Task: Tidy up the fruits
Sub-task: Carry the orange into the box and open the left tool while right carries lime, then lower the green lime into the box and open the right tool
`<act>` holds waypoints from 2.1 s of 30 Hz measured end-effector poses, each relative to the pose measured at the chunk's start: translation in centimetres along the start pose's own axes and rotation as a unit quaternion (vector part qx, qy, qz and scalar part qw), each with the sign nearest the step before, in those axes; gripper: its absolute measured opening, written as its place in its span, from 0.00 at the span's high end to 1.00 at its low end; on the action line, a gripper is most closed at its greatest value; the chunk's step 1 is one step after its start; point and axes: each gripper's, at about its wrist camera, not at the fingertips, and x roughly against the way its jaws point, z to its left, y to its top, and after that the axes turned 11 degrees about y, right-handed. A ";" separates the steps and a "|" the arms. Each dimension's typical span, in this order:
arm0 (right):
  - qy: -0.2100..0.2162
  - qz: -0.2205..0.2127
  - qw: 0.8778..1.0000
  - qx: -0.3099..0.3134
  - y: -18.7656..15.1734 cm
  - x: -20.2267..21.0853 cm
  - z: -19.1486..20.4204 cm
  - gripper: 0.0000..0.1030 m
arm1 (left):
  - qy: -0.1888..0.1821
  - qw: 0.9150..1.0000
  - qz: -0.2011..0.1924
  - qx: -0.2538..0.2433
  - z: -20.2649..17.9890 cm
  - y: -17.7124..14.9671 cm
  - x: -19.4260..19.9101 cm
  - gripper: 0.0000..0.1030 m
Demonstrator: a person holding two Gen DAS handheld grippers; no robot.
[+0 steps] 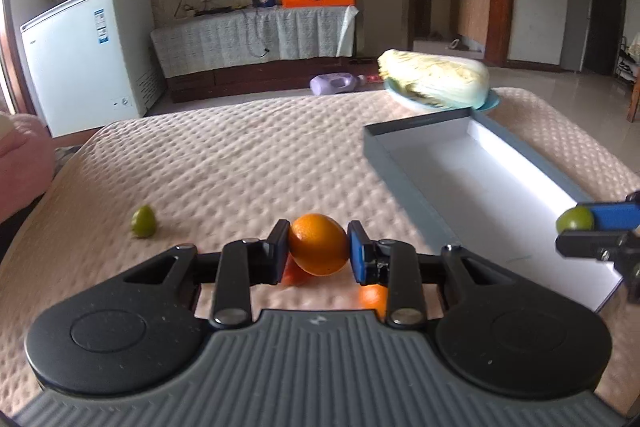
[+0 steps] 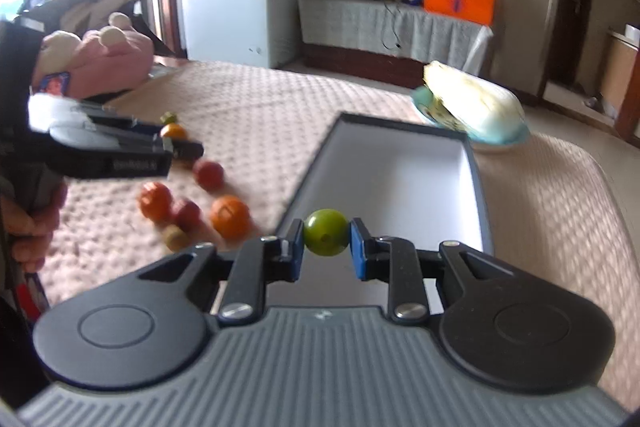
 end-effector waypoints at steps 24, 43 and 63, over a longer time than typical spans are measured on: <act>-0.037 0.015 0.999 -0.036 -2.0 0.3 -3.2 0.73 | -0.071 0.997 0.024 -0.003 -11.9 4.0 -7.1 0.65; -0.051 0.020 0.998 -0.039 -1.3 -1.4 -2.5 0.73 | -0.065 0.998 -0.002 -0.003 -10.4 4.0 -5.2 0.38; -0.071 0.011 0.995 -0.065 0.0 -3.6 -2.5 0.73 | -0.069 0.998 0.007 -0.006 -5.0 2.6 -3.2 0.38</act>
